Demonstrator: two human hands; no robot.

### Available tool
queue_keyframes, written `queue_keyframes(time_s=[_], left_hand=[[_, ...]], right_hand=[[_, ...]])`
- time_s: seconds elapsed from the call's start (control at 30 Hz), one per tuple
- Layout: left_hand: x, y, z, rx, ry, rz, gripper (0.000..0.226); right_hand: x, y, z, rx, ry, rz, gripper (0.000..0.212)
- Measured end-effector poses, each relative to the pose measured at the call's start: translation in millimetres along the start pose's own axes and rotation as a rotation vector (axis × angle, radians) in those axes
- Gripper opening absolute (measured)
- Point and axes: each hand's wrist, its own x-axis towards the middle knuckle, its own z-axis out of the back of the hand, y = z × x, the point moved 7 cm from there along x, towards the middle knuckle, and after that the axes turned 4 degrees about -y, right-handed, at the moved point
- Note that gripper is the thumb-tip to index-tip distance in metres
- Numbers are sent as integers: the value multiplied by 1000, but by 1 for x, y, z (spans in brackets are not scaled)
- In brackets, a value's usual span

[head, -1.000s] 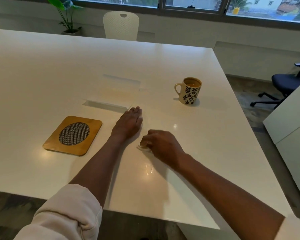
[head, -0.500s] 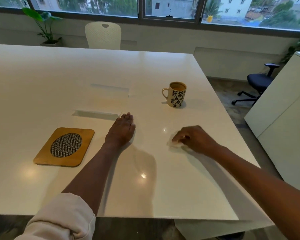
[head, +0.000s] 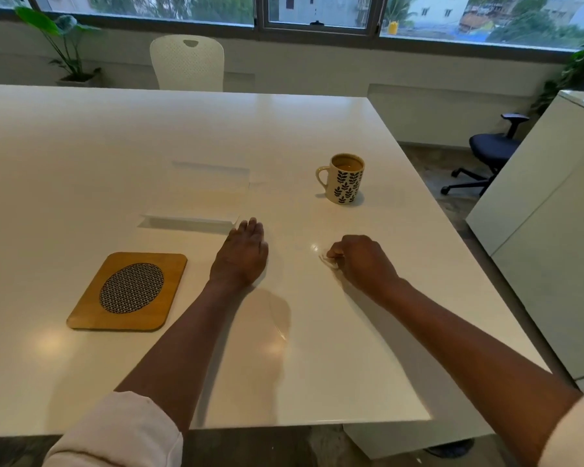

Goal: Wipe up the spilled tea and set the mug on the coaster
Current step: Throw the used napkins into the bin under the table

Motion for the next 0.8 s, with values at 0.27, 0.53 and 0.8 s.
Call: queue_keyframes(time_s=[0.27,0.53,0.8], left_hand=[[1,2,-6,-36,-51,-7,52],[-15,-54,22,-526,-223,-202,39],[-25,-146,38,-819,-197,-271,31]], right_hand=[[-53,8,0,407,141,-91,24],[-51,-35,3,811,-42,-399,27],[-48,-73,26,973,-229,-522,30]])
